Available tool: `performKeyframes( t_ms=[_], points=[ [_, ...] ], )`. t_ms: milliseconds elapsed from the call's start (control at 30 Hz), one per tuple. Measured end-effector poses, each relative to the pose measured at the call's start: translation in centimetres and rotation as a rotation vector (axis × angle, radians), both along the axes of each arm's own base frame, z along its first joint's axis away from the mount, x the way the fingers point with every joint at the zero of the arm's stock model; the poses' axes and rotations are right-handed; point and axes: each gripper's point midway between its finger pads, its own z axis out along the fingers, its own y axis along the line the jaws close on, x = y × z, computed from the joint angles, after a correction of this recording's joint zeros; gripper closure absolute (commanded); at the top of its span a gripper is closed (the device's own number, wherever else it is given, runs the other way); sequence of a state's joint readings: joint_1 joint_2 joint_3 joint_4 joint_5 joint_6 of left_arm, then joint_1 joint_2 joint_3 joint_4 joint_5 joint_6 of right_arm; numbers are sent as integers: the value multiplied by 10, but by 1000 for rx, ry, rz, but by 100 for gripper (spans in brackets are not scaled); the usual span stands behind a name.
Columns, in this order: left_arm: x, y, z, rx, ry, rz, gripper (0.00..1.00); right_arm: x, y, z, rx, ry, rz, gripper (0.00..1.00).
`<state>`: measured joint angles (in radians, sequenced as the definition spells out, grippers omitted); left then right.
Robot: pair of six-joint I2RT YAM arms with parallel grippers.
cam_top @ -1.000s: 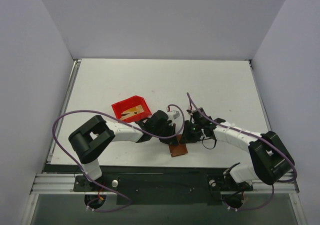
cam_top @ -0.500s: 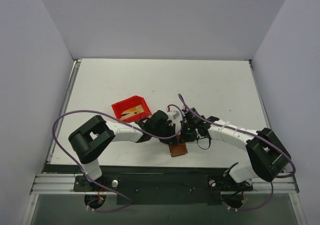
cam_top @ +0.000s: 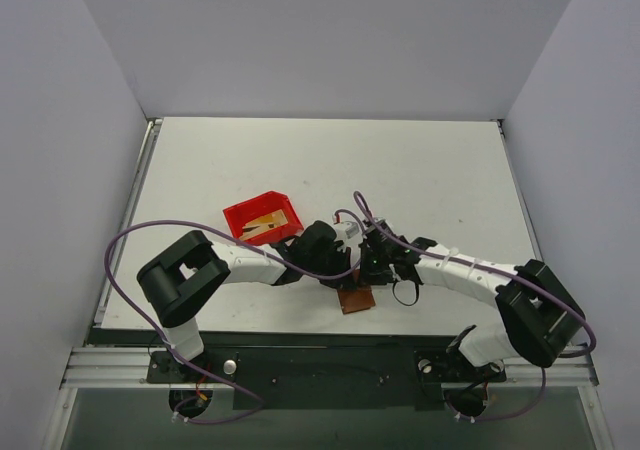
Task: Put the credit cards into the card holder
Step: Close the card holder at the center of the board.
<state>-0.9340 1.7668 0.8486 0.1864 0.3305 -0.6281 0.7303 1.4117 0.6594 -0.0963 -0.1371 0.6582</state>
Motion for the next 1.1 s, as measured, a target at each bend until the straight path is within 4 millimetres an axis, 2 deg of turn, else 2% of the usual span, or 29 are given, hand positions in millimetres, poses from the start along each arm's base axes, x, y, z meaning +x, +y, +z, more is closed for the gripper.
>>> performKeyframes(
  t_ms=[167,333,600,867,1100],
  points=[
    [-1,0,0,-2,2,-4,100,-5,-2,3,26,-17,-15,84],
    [-1,-1,0,-2,2,-5,100,-10,-8,11,69,-33,-44,82],
    [-1,0,0,-2,2,-5,100,-4,-20,19,155,-29,-109,83],
    [-1,0,0,-2,3,-5,100,-11,-5,20,233,14,-58,85],
    [-1,-1,0,-3,2,-6,100,-14,-2,15,236,41,-47,87]
  ],
)
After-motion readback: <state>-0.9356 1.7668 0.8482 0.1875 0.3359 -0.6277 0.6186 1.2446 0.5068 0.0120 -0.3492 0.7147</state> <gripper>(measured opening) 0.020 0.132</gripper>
